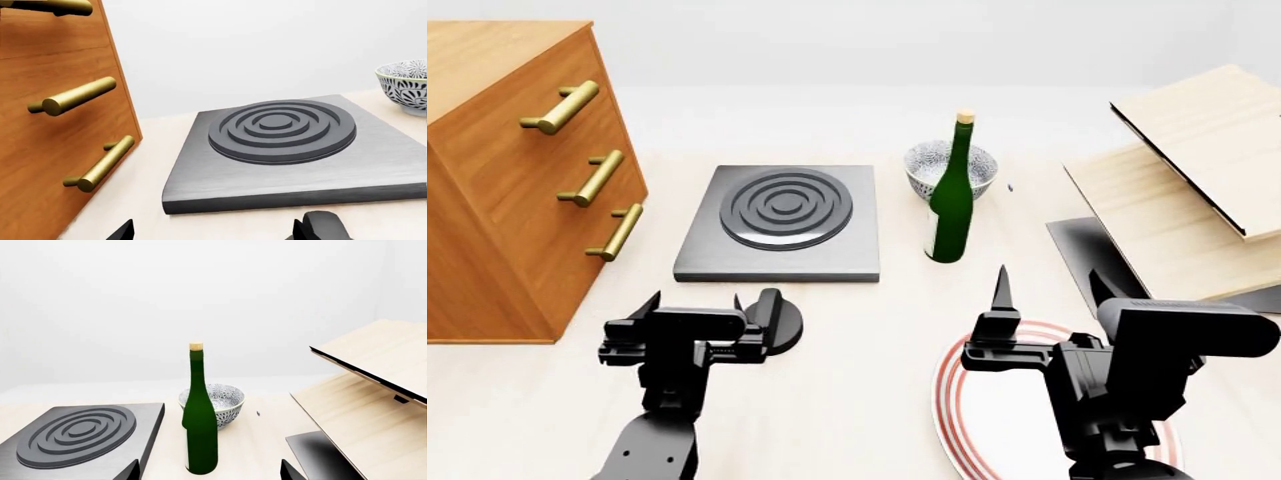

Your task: Turn on the stove.

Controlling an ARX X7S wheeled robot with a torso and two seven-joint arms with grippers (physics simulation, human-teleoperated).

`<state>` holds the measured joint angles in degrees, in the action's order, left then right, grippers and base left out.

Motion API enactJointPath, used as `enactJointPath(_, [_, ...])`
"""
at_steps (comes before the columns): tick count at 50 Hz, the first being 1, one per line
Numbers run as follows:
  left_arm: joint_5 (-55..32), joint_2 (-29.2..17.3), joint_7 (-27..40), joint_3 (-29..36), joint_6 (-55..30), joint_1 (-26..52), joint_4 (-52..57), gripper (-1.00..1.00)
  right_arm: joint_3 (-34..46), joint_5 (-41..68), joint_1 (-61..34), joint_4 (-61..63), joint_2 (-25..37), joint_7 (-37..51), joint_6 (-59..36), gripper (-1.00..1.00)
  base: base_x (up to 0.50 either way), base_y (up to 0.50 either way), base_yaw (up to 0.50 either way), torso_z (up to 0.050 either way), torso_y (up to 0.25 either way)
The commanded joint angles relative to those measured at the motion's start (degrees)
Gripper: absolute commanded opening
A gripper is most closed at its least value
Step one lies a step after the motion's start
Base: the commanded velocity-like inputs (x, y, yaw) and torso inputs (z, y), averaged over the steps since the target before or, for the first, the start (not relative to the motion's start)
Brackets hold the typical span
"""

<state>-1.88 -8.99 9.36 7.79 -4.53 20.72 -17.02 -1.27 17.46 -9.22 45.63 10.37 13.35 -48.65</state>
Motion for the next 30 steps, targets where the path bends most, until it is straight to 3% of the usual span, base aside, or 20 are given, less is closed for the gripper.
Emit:
enactJointPath(1, [-0.10, 1.21, 1.32, 0.01, 9.09, 3.58, -14.96, 1.00, 0.13, 0.38, 0.27, -0.20, 0.30, 0.37, 0.49, 1.00, 0.00, 0.00, 0.00, 0.000, 0.000])
enactJointPath(11, [0.00, 2.48, 2.40, 0.27, 16.39, 7.33, -28.68, 1.00, 0.17, 0.82, 0.38, -0.41, 0.54, 0.66, 0.68, 1.00, 0.00, 0.00, 0.00, 0.000, 0.000])
enactJointPath(21, [0.85, 3.11, 2.68, 2.13, 13.53, 5.10, -23.54, 1.00, 0.35, 1.20, 0.52, -0.57, 0.68, 0.97, 1.00, 1.00, 0.00, 0.00, 0.00, 0.000, 0.000])
enactJointPath(26, [2.09, 3.96, 2.36, 4.72, 7.33, 1.89, -14.12, 1.00, 0.36, 1.34, 0.46, -1.03, 0.81, 1.06, 1.26, 1.00, 0.00, 0.00, 0.00, 0.000, 0.000])
enactJointPath(27, [-5.24, -0.49, -5.41, 12.46, -1.26, -6.71, -5.53, 1.00, -1.12, 1.51, 0.79, -1.39, 0.88, 1.13, 2.02, 1.00, 0.00, 0.00, 0.00, 0.000, 0.000])
enactJointPath(28, [3.35, 8.10, -14.00, 3.86, -9.85, -11.80, 3.07, 1.00, -1.04, 1.46, 0.79, -1.46, 0.91, 1.17, 2.12, 1.00, 0.00, 0.00, 0.00, 0.000, 0.000])
enactJointPath(29, [3.79, 7.81, -16.75, 1.77, -18.45, -11.79, 11.66, 1.00, -1.02, 1.49, 0.75, -1.61, 0.90, 1.21, 2.18, 1.00, 0.00, 0.00, 0.00, 0.000, 0.000])
enactJointPath(30, [3.16, 7.54, -16.61, 1.50, -19.59, -11.79, 20.26, 1.00, -0.95, 1.47, 0.74, -1.64, 0.93, 1.26, 2.20, 1.00, 0.00, 0.00, 0.00, 0.000, 0.000])
